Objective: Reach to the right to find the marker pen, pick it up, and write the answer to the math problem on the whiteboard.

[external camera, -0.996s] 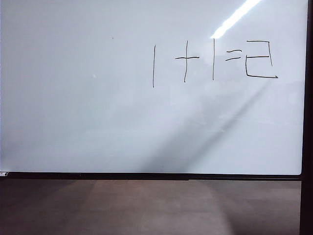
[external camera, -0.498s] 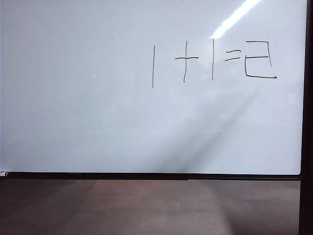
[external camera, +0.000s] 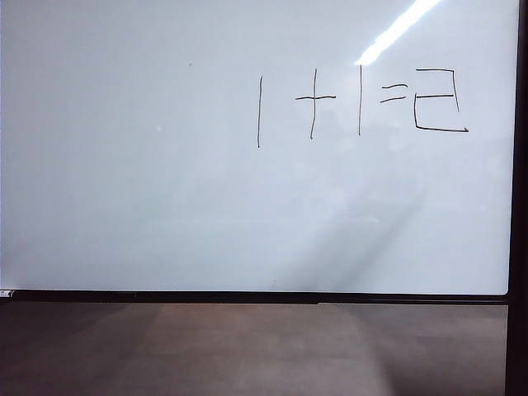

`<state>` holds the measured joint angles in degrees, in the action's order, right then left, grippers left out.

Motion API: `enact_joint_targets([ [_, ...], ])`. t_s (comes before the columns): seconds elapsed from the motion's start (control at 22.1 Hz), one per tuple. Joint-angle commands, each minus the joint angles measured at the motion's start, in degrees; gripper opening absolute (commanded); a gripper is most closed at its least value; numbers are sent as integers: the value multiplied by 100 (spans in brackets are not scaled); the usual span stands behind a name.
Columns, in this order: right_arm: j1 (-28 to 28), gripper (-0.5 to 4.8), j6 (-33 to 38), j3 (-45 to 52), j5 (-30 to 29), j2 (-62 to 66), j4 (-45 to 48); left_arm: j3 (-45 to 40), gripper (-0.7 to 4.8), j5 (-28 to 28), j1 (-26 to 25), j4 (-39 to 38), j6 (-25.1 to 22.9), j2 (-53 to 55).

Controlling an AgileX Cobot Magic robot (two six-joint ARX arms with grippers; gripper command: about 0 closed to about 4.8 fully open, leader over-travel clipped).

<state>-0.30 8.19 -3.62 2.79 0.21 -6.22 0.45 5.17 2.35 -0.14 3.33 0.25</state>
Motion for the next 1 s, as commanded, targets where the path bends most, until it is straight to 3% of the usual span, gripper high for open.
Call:
enact_joint_targets([
  [0.05, 15, -6, 260, 177, -52, -7, 496, 4, -5, 15, 4, 46, 11, 0],
  [1.0, 299, -6, -44, 328, -28, -7, 605, 4, -5, 13, 4, 44, 9, -2],
])
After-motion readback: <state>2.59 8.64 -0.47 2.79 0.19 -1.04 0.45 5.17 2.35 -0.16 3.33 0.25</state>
